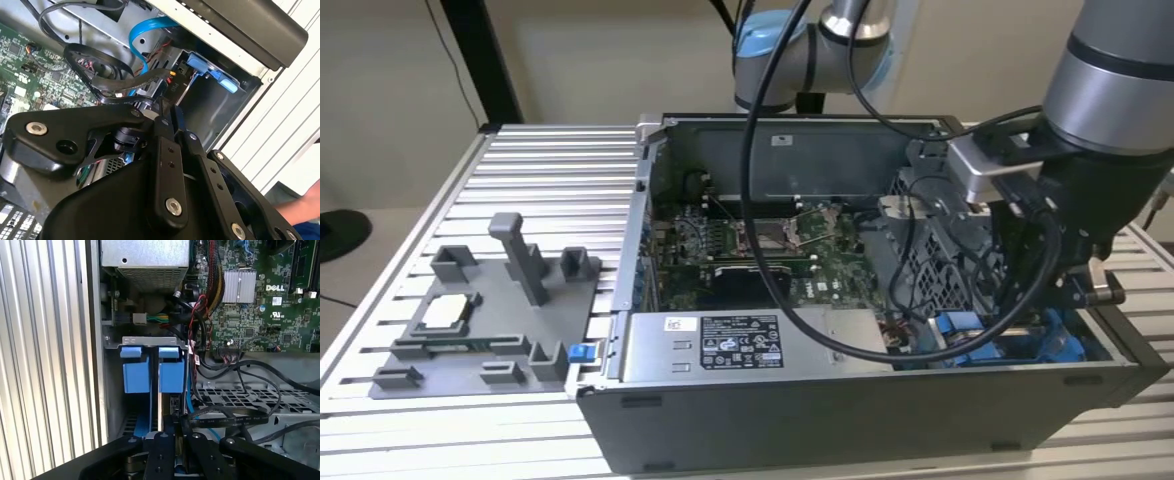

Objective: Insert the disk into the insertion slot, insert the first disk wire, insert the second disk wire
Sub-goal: 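Insert the second disk wire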

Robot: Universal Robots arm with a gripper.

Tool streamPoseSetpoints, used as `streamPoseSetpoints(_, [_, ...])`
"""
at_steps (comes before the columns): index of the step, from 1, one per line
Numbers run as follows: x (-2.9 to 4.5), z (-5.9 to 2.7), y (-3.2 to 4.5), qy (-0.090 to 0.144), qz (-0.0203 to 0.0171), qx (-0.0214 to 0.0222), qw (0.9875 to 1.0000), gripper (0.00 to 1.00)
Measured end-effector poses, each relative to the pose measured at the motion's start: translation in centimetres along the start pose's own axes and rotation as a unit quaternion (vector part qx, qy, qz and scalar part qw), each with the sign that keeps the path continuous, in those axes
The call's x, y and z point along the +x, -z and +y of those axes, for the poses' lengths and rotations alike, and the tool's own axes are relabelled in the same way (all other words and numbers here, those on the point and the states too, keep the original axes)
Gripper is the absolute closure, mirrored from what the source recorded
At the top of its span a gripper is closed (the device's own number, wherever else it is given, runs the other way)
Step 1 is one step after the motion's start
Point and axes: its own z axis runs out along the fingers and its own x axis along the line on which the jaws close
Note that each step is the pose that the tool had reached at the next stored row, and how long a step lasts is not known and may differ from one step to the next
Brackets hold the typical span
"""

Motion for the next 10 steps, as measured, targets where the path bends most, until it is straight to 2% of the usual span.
streamPoseSetpoints(10, [-0.01,0.17,-0.21,0.003,-0.0005,0.0067,1.0000,1.00])
